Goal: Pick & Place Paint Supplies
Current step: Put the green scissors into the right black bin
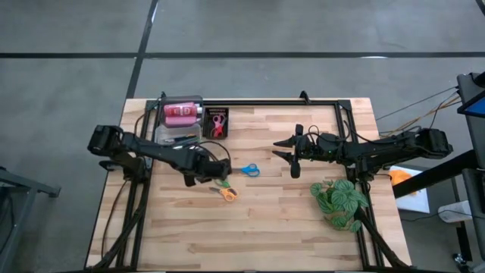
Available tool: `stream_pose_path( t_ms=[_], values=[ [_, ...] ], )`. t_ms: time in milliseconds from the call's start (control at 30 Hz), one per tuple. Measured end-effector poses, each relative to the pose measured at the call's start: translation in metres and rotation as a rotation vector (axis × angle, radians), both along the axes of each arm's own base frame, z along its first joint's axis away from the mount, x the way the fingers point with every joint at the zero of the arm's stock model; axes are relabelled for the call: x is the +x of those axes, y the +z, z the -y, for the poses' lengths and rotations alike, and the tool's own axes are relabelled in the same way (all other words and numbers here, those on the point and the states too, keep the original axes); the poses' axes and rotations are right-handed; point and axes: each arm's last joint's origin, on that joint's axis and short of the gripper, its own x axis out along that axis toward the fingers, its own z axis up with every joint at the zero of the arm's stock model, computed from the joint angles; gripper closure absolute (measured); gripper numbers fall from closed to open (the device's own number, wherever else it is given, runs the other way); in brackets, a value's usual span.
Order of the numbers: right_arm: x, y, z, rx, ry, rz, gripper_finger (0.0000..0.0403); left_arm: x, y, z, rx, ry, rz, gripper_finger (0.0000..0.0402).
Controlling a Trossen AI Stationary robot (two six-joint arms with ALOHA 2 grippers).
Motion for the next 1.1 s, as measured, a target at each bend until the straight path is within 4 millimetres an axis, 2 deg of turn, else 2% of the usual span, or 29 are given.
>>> stream_pose_path(
  t_ms=[367, 967, 1100],
  values=[
    [0.0, 0.0, 0.0, -0.001, 0.0, 0.0, 0.0261, 0.009, -0.029, 0.003, -0.065, -0.018, -0.082, 0.0318],
    [0.0, 0.0, 0.0, 0.001, 0.0, 0.001, 0.0261, 0.012, -0.041, 0.002, -0.063, -0.026, -0.124, 0.0319],
    [0.0, 0.0, 0.0, -0.001, 0.0, 0.001, 0.0261, 0.011, -0.041, 0.002, -0.06, -0.032, -0.127, 0.0338]
  ],
)
